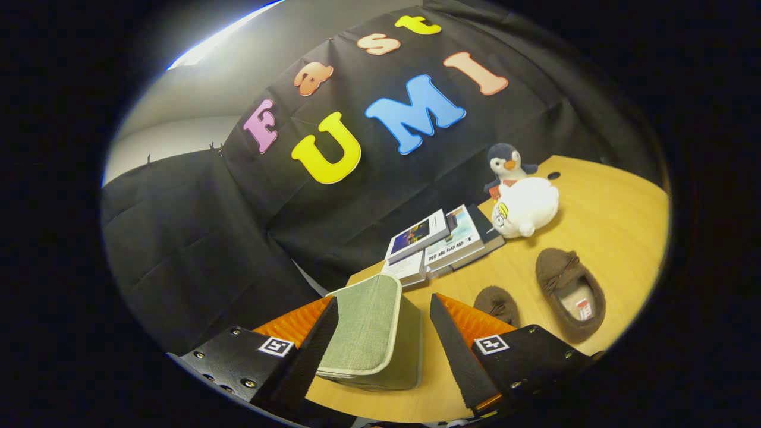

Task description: Open the storage box then place both shoes into the box .Put the left shoe in first, then the right shoe, with the right side of both shoes facing outward in a uniform manner.

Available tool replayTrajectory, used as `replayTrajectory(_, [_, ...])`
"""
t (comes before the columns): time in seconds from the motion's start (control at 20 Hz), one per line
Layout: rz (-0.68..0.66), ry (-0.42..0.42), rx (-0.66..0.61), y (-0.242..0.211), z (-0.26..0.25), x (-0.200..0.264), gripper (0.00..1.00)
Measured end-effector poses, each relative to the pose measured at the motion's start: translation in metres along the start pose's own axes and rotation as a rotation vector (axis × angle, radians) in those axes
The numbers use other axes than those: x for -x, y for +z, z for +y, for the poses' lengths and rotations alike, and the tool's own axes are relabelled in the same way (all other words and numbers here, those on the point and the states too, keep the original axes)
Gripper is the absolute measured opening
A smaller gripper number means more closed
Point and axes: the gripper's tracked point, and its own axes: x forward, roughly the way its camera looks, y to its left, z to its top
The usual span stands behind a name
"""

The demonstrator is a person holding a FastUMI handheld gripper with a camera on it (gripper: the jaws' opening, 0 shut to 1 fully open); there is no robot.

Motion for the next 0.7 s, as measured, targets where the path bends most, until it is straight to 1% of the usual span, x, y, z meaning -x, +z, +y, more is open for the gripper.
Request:
replayTrajectory(0.25, [0.054, 0.038, -0.155, -0.025, 0.002, -0.012, 0.95])
replayTrajectory(0.4, [0.095, 0.061, -0.270, -0.045, 0.000, -0.024, 0.95])
replayTrajectory(0.45, [0.108, 0.074, -0.312, -0.052, 0.000, -0.025, 0.97])
replayTrajectory(0.55, [0.120, 0.101, -0.402, -0.059, 0.003, -0.028, 0.97])
replayTrajectory(0.7, [0.133, 0.106, -0.502, -0.069, -0.002, -0.034, 0.96])
